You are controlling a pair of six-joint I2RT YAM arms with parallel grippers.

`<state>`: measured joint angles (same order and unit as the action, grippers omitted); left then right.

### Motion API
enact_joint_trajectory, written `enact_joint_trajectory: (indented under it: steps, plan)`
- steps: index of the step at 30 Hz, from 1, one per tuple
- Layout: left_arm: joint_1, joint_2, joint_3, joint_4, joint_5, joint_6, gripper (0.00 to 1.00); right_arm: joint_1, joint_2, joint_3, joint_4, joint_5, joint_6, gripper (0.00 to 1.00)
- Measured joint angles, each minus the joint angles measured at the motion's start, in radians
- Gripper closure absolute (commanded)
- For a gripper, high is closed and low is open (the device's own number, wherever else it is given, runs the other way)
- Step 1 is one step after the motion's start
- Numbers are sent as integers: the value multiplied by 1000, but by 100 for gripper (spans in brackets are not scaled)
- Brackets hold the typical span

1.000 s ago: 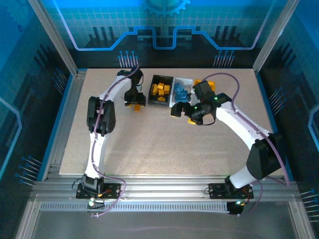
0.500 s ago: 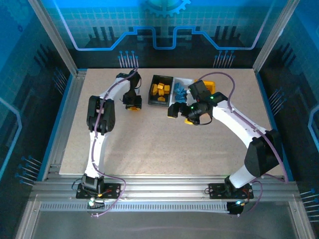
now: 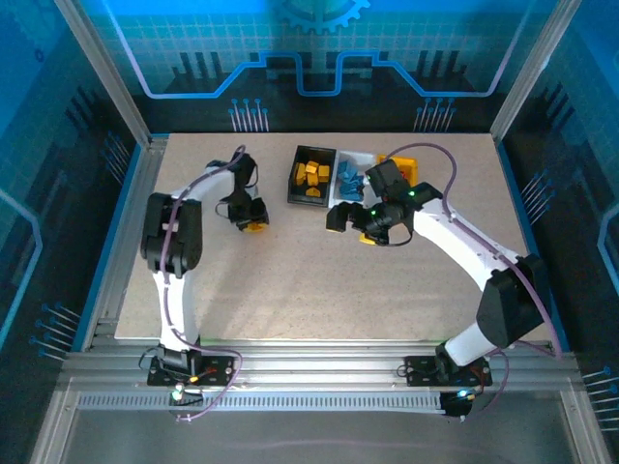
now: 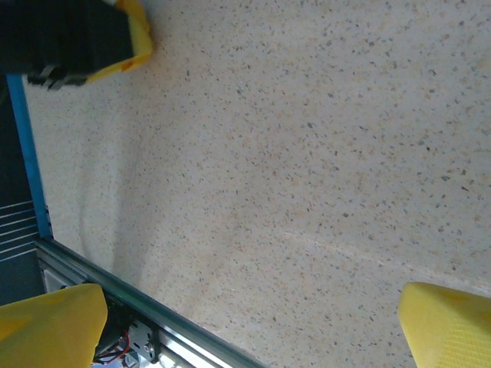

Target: Sort the legos into containers by color

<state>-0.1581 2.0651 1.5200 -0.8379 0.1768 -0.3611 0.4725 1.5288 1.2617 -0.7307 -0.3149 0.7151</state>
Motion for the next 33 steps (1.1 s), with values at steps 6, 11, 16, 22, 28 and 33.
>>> enact_joint_trajectory:
  steps: [6,11,16,22,28,33]
  plan:
    - [-38,-275,-282,204,183,-265,72,0,-64,-115,33,8,7,1]
    - [-109,-304,-238,329,256,-401,71,0,-102,-184,55,16,19,0]
    - [-113,-203,-17,389,293,-463,71,0,-122,-193,63,20,19,0]
    - [-112,10,282,422,312,-492,71,-1,-159,-194,65,24,19,0]
    - [-112,180,460,397,315,-503,71,-2,-202,-195,46,41,24,0]
    - [-112,255,526,365,316,-506,63,-2,-265,-212,30,62,34,0]
